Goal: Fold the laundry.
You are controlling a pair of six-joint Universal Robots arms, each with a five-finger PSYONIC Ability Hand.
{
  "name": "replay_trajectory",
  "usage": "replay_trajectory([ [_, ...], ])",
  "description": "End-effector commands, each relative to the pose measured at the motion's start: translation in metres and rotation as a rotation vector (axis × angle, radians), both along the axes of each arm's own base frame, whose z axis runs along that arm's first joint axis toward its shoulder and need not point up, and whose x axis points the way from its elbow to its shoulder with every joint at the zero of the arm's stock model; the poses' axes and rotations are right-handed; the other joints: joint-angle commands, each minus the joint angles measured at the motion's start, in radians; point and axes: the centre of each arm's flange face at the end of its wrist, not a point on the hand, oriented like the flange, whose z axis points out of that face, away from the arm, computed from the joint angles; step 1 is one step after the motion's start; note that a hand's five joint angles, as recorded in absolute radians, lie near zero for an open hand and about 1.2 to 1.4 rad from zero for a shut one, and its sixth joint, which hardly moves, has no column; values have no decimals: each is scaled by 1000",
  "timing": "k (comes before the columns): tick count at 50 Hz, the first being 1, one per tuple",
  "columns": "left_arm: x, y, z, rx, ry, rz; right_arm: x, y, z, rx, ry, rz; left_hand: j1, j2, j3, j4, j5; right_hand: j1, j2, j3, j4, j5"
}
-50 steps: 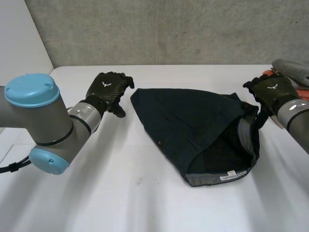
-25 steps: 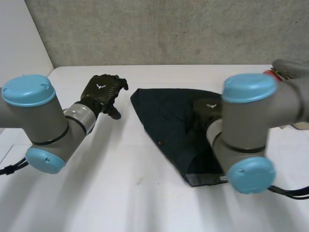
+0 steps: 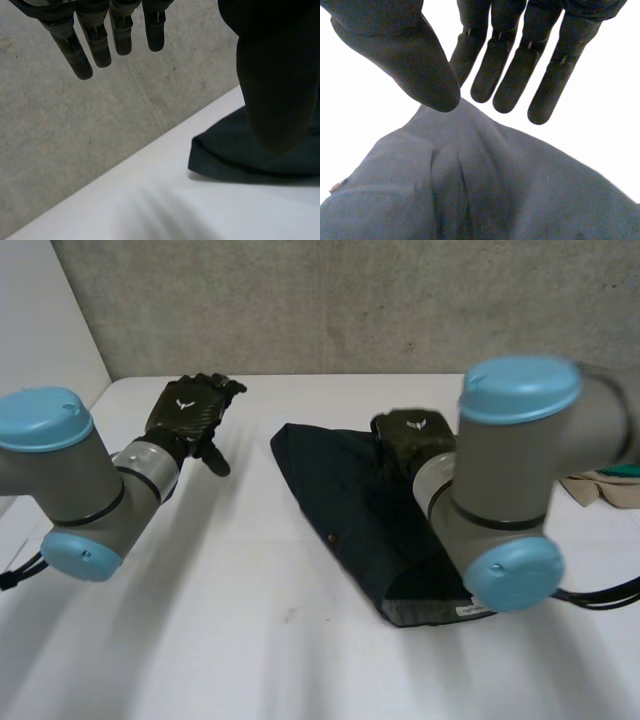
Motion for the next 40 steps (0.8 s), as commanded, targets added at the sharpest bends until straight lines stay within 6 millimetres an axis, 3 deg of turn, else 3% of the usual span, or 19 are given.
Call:
replay_trajectory([
  [1, -12, -21, -10, -35, 10, -47, -7, 35, 38, -116, 81, 96, -36, -27, -39, -25, -31, 252, 219, 213, 200, 229],
  [6, -16, -29, -25, -14, 5, -53, -13, 39, 36, -91, 73, 82, -30, -21, -33, -19, -25, 171, 138, 133, 120, 149],
  [8, -16, -28, -26, -9, 4, -53, -13, 39, 31, -67, 58, 74, -30, -21, -33, -19, -25, -317, -350, -355, -368, -340],
  [9, -17, -27, -29, -1, 3, -56, -10, 37, 19, -21, 45, 63, -27, -18, -30, -16, -22, -640, -672, -678, -691, -662],
  [12, -20, -20, -34, 17, -4, -68, -5, 30, -11, 75, 32, 41, -24, -15, -28, -13, -19, -710, -743, -748, -761, -733],
  [13, -20, -18, -34, 20, -5, -68, -2, 26, -28, 133, 14, 23, -21, -12, -25, -10, -16, -856, -888, -894, -907, -878],
  [15, -19, -16, -35, 28, -9, -70, 0, 21, -38, 169, -9, 6, -21, -12, -25, -10, -16, -889, -922, -928, -941, -912],
  [20, -17, -10, -23, 16, -4, -68, 6, 9, -68, 266, -67, -37, -18, -9, -22, -7, -13, -881, -913, -919, -932, -903],
  [27, -13, 0, -14, 14, -2, -70, 11, 0, -94, 300, -52, -52, -18, -9, -22, -7, -13, -854, -887, -893, -905, -877],
  [31, -13, 2, -16, 17, -4, -71, 13, -4, -105, 301, -35, -65, -18, -9, -22, -7, -13, -638, -671, -676, -689, -661],
  [33, -12, 1, -17, 19, -5, -68, 13, -6, -105, 293, -30, -73, -18, -9, -22, -7, -13, -363, -396, -401, -414, -385],
  [34, -12, 1, -17, 19, -5, -68, 13, -7, -103, 280, -19, -75, -18, -9, -22, -7, -13, 226, 193, 188, 175, 203],
  [37, -11, -2, -16, 11, -1, -62, 15, -4, -93, 244, 1, -59, -21, -12, -25, -10, -16, 252, 219, 213, 200, 229],
  [40, -9, -7, -16, 5, 1, -55, 15, 1, -56, 155, -7, -25, -24, -15, -28, -13, -19, 252, 219, 213, 200, 229],
])
